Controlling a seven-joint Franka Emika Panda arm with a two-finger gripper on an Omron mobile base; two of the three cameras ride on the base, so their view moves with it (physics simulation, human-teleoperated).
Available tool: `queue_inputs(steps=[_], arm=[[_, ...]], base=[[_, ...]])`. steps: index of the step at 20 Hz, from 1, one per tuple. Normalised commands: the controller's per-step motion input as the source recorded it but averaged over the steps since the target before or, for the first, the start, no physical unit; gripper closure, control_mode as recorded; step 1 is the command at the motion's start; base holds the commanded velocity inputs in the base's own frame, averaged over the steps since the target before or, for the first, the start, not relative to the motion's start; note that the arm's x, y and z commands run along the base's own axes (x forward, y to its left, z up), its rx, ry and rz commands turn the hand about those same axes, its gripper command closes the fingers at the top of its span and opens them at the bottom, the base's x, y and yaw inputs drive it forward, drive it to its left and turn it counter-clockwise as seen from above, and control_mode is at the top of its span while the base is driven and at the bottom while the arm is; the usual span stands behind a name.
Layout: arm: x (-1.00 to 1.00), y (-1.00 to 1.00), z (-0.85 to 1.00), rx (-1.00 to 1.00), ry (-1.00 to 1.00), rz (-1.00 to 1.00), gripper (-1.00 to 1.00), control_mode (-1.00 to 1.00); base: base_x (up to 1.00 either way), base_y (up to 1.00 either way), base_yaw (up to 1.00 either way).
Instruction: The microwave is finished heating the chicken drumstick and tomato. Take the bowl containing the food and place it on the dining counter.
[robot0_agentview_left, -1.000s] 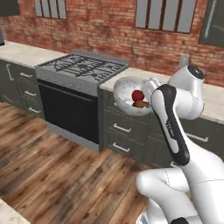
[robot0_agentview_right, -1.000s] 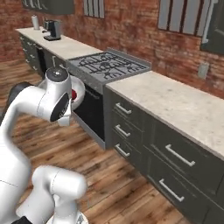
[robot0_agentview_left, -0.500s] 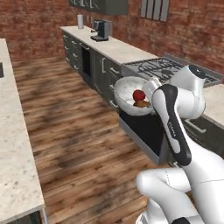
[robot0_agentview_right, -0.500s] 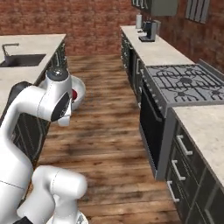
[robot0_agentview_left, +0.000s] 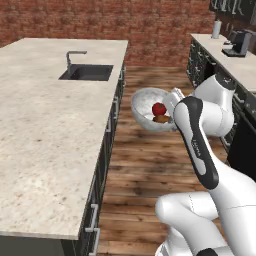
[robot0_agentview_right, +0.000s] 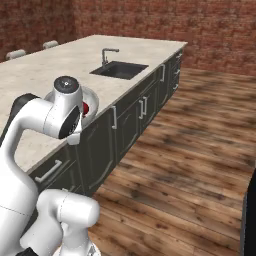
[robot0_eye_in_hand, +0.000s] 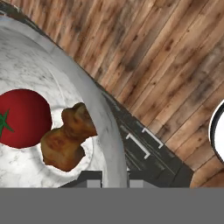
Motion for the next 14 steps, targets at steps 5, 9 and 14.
queue_inputs(steps=[5, 9, 14], arm=[[0.0, 0.0, 0.0, 0.0, 0.0, 0.0, 1.0, 1.0], [0.0, 0.0, 0.0, 0.0, 0.0, 0.0, 1.0, 1.0], [0.0, 0.0, 0.0, 0.0, 0.0, 0.0, 1.0, 1.0]], base=[[0.58, -0.2, 0.87], [0.96, -0.81, 0.5], [1.0, -0.81, 0.43]])
